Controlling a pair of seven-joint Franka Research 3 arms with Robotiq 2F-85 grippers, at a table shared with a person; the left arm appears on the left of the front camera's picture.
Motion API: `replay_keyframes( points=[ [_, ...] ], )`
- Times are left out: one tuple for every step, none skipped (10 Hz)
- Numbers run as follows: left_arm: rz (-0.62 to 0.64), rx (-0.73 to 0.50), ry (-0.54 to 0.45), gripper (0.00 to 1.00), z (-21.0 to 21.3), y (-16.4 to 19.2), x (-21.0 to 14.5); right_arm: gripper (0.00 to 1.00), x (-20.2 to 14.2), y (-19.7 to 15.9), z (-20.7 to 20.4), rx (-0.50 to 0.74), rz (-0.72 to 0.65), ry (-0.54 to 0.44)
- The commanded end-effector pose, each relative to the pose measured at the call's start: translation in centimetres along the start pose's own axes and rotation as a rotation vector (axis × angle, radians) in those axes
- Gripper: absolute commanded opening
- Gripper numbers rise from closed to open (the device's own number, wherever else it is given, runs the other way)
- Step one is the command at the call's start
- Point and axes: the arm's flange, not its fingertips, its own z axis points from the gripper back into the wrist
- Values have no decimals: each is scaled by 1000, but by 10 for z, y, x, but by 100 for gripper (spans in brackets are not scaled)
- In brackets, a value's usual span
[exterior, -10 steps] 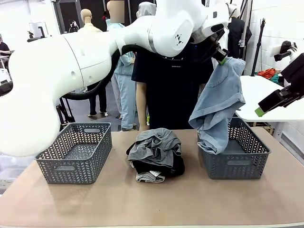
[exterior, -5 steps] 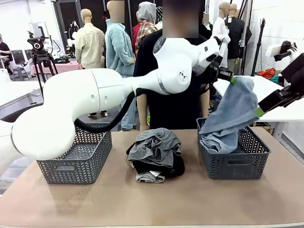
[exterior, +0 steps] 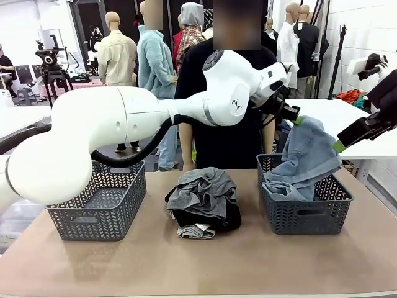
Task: Sort the tops and bottoms.
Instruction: Sort the clothes according to human instructions.
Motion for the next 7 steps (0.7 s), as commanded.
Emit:
replay_keyframes(
  points=[
    [6, 10, 23, 0, 2, 4, -1, 100, -1, -1, -1, -11, 7, 11],
    [85, -36, 95, 0, -17, 14, -25, 100, -1, -1, -1, -11, 7, 11],
    [164, -64, 151, 0, -37, 21, -49, 100, -1, -1, -1, -11, 7, 11],
    [176, -31, 207, 0, -45, 20, -61, 100, -1, -1, -1, -11, 7, 11],
    [200, -34, 236, 0, -51, 22, -69, 100, -1, -1, -1, -11, 7, 11],
    [229, -62, 250, 0, -59, 29, -80, 100, -1, -1, -1, -11, 7, 11],
    [258, -82, 276, 0, -67, 33, -91, 100, -1, -1, -1, -11, 7, 11]
  ],
)
